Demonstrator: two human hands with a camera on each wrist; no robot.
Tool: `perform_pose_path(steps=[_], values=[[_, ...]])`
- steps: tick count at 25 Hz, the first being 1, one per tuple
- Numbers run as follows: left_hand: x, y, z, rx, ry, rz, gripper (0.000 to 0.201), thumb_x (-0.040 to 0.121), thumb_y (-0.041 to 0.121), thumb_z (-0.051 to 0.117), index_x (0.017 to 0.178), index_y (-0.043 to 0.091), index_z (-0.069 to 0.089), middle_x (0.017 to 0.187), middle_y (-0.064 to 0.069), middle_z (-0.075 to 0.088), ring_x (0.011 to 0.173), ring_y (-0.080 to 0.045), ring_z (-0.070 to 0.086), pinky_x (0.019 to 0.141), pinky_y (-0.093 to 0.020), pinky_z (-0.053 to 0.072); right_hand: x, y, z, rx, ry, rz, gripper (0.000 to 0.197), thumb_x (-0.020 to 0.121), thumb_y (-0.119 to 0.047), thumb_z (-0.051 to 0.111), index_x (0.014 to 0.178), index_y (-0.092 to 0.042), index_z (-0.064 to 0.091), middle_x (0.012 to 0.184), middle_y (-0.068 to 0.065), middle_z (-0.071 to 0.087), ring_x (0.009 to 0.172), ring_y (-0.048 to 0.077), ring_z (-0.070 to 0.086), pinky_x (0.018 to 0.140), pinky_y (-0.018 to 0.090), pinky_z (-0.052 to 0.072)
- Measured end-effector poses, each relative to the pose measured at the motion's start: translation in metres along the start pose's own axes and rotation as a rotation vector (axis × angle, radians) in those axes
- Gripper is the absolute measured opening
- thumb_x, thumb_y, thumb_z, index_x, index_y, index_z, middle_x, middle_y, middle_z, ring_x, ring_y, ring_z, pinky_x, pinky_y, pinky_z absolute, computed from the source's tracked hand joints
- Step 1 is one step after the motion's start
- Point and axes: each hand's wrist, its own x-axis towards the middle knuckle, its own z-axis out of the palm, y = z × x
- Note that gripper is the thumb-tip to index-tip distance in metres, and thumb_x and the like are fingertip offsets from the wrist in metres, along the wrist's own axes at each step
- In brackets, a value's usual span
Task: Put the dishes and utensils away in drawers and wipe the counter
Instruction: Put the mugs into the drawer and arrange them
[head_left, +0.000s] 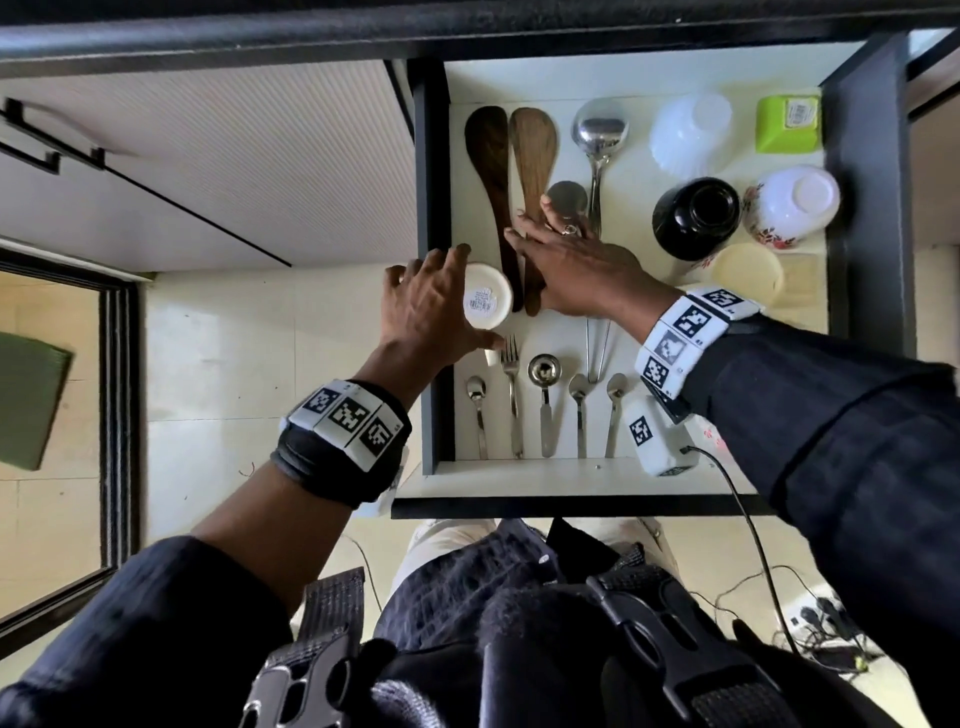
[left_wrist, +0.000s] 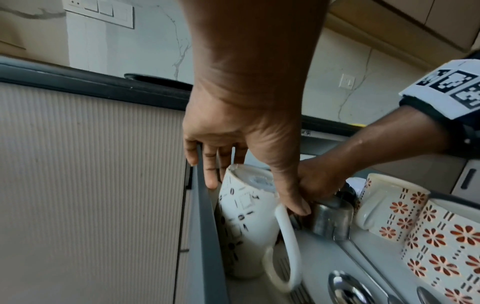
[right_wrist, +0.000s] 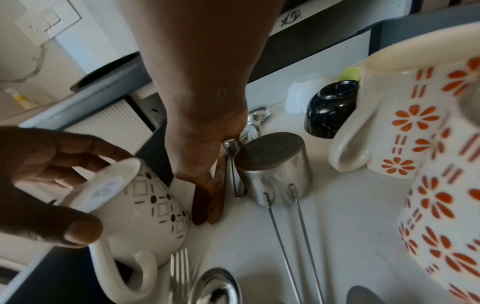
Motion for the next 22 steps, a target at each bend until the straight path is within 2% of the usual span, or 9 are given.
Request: perform_pose_path(steps=[3,6,9,13,16,19,22], values=[[-0.013,0.000,-0.012,-0.089,-0.031,0.021,0.117,0.060,0.055,0.086,0.150,0.013,0.025,0.148,-0.012,0.039,0.133,-0.034,0.039,0.106,-0.048,0.033,-0.037,0.004,-0.005,0.096,0.137,0.004,0.080,0.089,-0.016,0.057,0.156,-0.025,0.015,0.165,0.000,0.003,0.151,0.025,-0.011,0.121,0.049,0.003],[-0.038,0.009,-0.018,-0.149,0.015,-0.011,0.111,0.066,0.056,0.081,0.151,0.013,0.024,0.152,-0.012,0.034,0.136,-0.033,0.035,0.108,-0.048,0.031,-0.078,0.012,-0.003,0.234,0.263,0.008,0.077,0.090,-0.022,0.061,0.155,-0.023,0.020,0.164,0.001,0.010,0.152,0.025,-0.003,0.121,0.051,0.013],[-0.078,0.030,-0.009,-0.141,0.049,-0.054,0.097,0.075,0.063,0.069,0.149,0.015,0.030,0.151,-0.011,0.035,0.136,-0.031,0.037,0.109,-0.048,0.031,-0.120,0.023,0.009,0.294,0.342,-0.018,0.075,0.091,-0.027,0.064,0.155,-0.022,0.023,0.163,0.003,0.014,0.151,0.029,0.002,0.119,0.054,0.016],[-0.137,0.087,0.019,-0.179,0.104,-0.029,0.081,0.084,0.071,0.050,0.144,0.017,0.040,0.148,-0.009,0.042,0.132,-0.028,0.042,0.109,-0.045,0.032,-0.188,0.050,0.031,0.320,0.480,-0.017,0.073,0.090,-0.030,0.066,0.152,-0.017,0.031,0.162,0.006,0.021,0.150,0.032,0.008,0.118,0.054,0.020],[-0.165,0.117,0.054,-0.143,0.045,-0.076,0.074,0.088,0.072,0.038,0.142,0.021,0.043,0.150,-0.006,0.040,0.140,-0.024,0.031,0.114,-0.046,0.023,-0.234,0.067,0.060,0.304,0.525,0.063,0.068,0.089,-0.034,0.066,0.149,-0.017,0.038,0.160,0.008,0.025,0.149,0.035,0.014,0.116,0.054,0.024],[-0.181,0.132,0.082,-0.050,0.028,-0.167,0.073,0.089,0.075,0.021,0.139,0.028,0.047,0.153,-0.002,0.035,0.147,-0.025,0.016,0.116,-0.052,0.015,-0.273,0.084,0.093,0.272,0.515,0.146,0.063,0.093,-0.041,0.059,0.146,-0.014,0.042,0.159,0.009,0.028,0.147,0.038,0.018,0.114,0.055,0.024],[-0.182,0.142,0.089,-0.022,0.005,-0.158,0.079,0.084,0.080,0.012,0.140,0.034,0.045,0.156,-0.001,0.031,0.148,-0.027,0.012,0.115,-0.055,0.012,-0.297,0.098,0.118,0.182,0.592,0.186,0.065,0.092,-0.052,0.040,0.137,-0.007,0.053,0.149,0.015,0.045,0.140,0.044,0.032,0.107,0.062,0.033]])
